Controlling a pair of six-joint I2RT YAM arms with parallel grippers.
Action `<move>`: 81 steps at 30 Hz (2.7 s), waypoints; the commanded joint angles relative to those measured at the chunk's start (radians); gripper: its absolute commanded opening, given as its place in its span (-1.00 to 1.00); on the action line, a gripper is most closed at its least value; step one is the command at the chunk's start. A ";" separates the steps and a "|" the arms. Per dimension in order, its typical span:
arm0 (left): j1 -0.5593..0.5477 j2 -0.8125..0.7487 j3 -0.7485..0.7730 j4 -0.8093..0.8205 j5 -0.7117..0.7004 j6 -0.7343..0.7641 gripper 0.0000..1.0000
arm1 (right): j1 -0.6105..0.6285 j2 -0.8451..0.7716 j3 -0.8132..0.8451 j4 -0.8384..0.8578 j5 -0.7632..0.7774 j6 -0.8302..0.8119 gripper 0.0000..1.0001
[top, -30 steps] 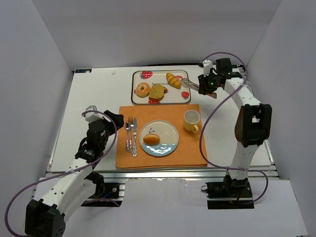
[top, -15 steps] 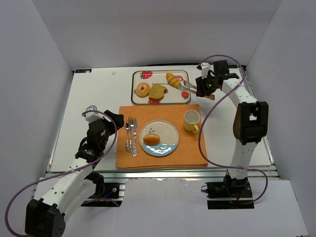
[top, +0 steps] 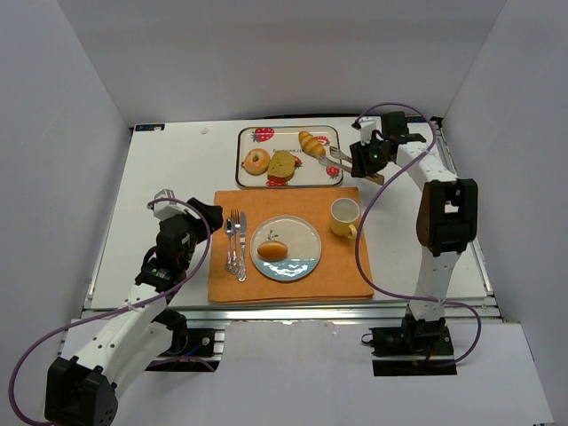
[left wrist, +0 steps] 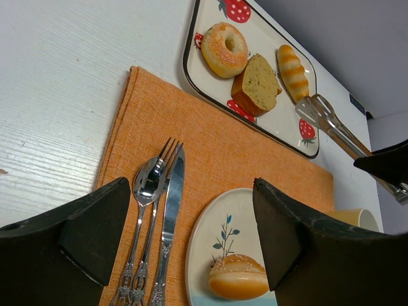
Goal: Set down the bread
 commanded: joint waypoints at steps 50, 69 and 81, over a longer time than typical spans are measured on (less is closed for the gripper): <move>0.003 -0.011 0.039 0.009 0.005 -0.007 0.74 | -0.005 -0.441 -0.281 0.085 -0.261 -0.087 -1.00; 0.003 0.005 0.015 0.055 0.026 -0.015 0.74 | 0.113 -0.994 -0.749 -0.281 -0.424 -0.337 -1.00; 0.003 -0.028 -0.002 0.041 0.017 -0.024 0.74 | 0.113 -1.032 -0.812 -0.285 -0.389 -0.311 -0.76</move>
